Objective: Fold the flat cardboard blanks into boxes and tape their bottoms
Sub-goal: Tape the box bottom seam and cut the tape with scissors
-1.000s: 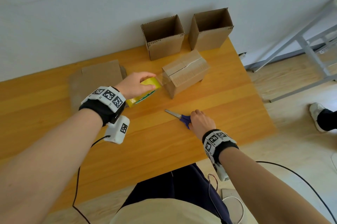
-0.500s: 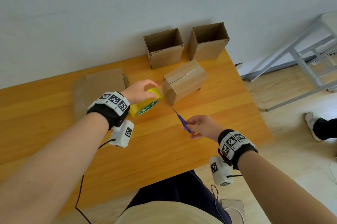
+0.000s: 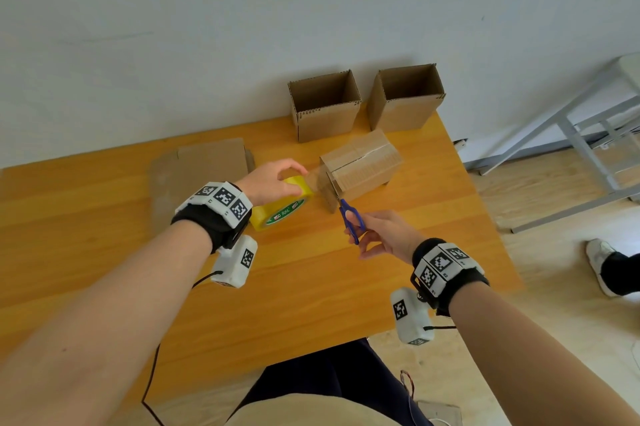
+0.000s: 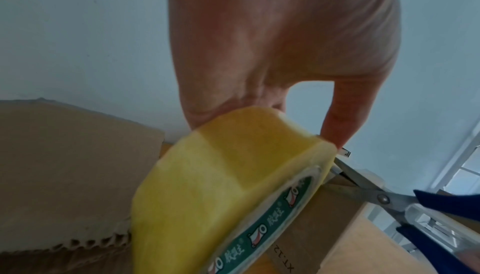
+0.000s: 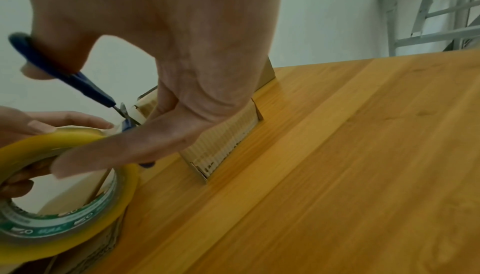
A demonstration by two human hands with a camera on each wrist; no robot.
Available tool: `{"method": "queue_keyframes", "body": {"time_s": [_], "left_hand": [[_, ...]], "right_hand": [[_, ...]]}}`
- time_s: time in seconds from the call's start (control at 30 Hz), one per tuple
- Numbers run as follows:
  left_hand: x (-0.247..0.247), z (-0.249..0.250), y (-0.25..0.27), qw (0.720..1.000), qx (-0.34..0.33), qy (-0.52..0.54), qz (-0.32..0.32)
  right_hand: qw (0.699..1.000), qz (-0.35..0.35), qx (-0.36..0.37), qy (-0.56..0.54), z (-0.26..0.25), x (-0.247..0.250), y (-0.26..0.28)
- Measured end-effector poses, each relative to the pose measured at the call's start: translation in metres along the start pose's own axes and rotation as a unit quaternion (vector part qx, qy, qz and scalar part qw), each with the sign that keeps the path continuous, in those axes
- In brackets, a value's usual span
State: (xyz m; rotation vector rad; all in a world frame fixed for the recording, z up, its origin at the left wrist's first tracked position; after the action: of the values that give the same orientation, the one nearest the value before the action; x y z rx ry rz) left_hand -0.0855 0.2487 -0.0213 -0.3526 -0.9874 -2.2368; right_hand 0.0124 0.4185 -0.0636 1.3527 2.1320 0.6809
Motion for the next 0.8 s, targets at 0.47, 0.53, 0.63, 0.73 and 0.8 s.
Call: {"method": "queue_keyframes", "body": {"time_s": [0.47, 0.53, 0.63, 0.73, 0.8], "left_hand": [[0.003, 0.001, 0.0, 1.0, -0.003, -0.008, -0.012], [0.004, 0.0, 0.0, 1.0, 0.005, -0.009, -0.015], [0.004, -0.003, -0.002, 0.999, 0.018, -0.013, -0.025], [0.004, -0.006, -0.005, 0.999, 0.028, -0.021, -0.036], [0.005, -0.006, -0.006, 0.999, 0.025, -0.032, -0.034]], "right_hand": [[0.999, -0.004, 0.017, 0.045, -0.017, -0.003, -0.008], [0.999, -0.004, 0.019, 0.049, -0.018, -0.003, -0.008], [0.998, -0.003, 0.024, 0.055, -0.02, -0.004, -0.008], [0.998, 0.001, 0.025, 0.058, -0.021, -0.004, -0.008], [0.998, 0.008, 0.025, 0.058, -0.021, -0.003, -0.008]]}}
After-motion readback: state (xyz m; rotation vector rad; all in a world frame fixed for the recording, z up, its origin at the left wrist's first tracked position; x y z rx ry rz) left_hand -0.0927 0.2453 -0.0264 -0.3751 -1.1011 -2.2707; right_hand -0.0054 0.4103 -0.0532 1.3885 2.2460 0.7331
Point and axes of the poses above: each hand's wrist, its own y-axis away from the middle knuckle, its own x-axis out of the back of the hand, z = x × y, the point moved 9 cm from there along -y, towards the middle knuckle, and after that the axes turned 9 degrees about -z, right-handed, at the moved point
